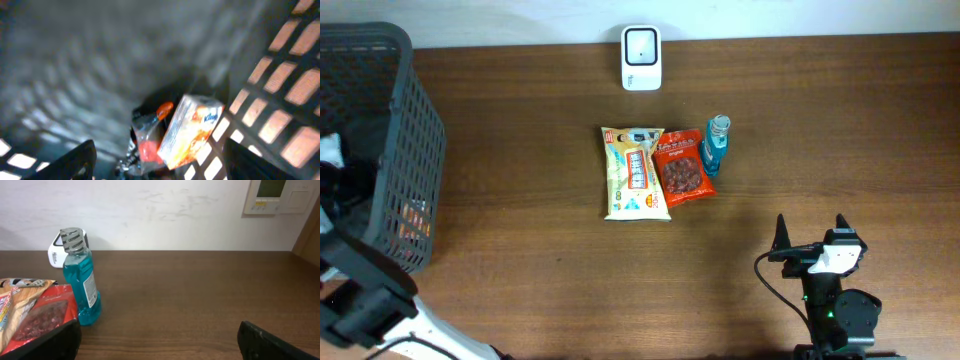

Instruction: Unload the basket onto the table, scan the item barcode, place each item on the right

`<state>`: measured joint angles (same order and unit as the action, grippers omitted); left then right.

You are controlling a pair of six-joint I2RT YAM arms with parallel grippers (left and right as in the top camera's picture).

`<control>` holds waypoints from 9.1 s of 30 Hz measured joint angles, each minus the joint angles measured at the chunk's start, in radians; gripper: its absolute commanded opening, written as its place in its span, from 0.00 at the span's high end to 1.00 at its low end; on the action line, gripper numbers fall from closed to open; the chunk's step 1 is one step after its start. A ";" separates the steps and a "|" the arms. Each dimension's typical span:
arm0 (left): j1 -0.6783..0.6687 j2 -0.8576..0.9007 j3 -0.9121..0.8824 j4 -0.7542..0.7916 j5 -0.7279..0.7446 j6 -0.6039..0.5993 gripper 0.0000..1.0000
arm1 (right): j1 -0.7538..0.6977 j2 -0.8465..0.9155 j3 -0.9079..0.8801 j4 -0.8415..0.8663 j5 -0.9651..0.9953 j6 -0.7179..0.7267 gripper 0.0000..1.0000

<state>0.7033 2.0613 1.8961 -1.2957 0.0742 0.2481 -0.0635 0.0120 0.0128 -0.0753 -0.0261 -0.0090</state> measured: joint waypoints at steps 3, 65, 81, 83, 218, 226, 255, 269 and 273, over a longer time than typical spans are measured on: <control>0.000 0.064 0.000 -0.053 0.011 0.009 0.21 | 0.000 0.000 0.000 0.000 0.000 0.001 0.02; -0.882 0.015 0.452 -0.282 0.216 -0.333 1.00 | 0.000 0.000 0.000 0.000 0.000 0.000 0.02; -0.983 0.035 -0.174 0.230 -0.079 -0.505 1.00 | 0.000 0.000 0.000 0.000 0.000 0.000 0.02; -0.983 0.035 -0.177 0.253 -0.115 -0.555 1.00 | 0.000 0.000 0.000 0.000 0.000 0.000 0.02; -0.400 -0.058 0.758 -0.192 0.066 -0.764 1.00 | 0.000 0.000 0.000 0.000 0.000 0.001 0.02; -0.877 0.007 0.757 -0.319 0.076 -0.577 1.00 | 0.000 0.000 0.000 0.000 0.000 0.001 0.02; -0.861 0.229 0.869 -0.391 -0.109 -0.562 0.01 | 0.000 0.000 0.000 0.000 0.000 0.000 0.02; -0.608 -0.008 0.659 -0.391 0.010 -0.516 0.01 | 0.000 0.000 0.000 0.008 0.004 -0.003 0.02; -0.610 -0.008 0.659 -0.392 0.027 -0.516 0.01 | 0.000 0.000 -0.002 0.196 -0.133 0.033 0.02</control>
<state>0.0929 2.0533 2.5553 -1.6875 0.1017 -0.2676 -0.0635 0.0116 0.0109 0.1211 -0.1589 0.0238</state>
